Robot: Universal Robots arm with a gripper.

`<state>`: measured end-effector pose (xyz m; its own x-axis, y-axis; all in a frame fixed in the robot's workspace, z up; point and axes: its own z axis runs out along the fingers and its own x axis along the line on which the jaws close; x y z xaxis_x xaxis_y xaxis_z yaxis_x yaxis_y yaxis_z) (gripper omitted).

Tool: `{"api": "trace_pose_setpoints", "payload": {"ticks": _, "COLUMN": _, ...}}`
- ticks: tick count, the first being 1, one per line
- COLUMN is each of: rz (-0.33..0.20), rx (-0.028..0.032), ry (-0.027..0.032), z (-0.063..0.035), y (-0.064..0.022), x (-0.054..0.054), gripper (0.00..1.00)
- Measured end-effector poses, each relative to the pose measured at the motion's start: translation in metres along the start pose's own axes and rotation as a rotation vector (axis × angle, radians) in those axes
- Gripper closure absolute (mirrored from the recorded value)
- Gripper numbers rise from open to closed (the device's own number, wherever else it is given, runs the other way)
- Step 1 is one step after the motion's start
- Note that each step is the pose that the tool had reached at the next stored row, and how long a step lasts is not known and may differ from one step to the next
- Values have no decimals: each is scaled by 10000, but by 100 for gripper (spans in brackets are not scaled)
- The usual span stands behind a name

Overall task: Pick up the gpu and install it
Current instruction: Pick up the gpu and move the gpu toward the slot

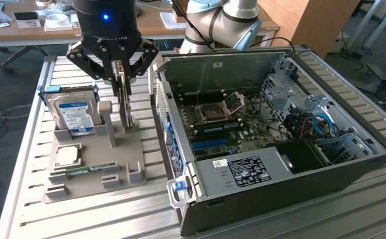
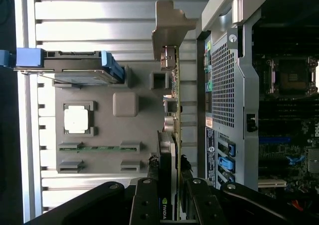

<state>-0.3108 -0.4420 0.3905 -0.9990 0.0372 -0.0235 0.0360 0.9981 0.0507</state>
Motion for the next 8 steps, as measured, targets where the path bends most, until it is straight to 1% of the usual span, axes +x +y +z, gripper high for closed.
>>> {"api": "trace_pose_setpoints", "payload": {"ticks": 2, "rz": 0, "rx": 1, "ry": 1, "z": -1, "y": 0, "x": 0, "gripper": 73}}
{"api": "trace_pose_setpoints", "payload": {"ticks": 3, "rz": -1, "rx": 17, "ry": 4, "z": -8, "y": 1, "x": -1, "gripper": 73}}
{"api": "trace_pose_setpoints", "payload": {"ticks": 4, "rz": -1, "rx": 31, "ry": 5, "z": -24, "y": 2, "x": -1, "gripper": 73}}
{"api": "trace_pose_setpoints", "payload": {"ticks": 8, "rz": -1, "rx": 34, "ry": 1, "z": -93, "y": 5, "x": -2, "gripper": 73}}
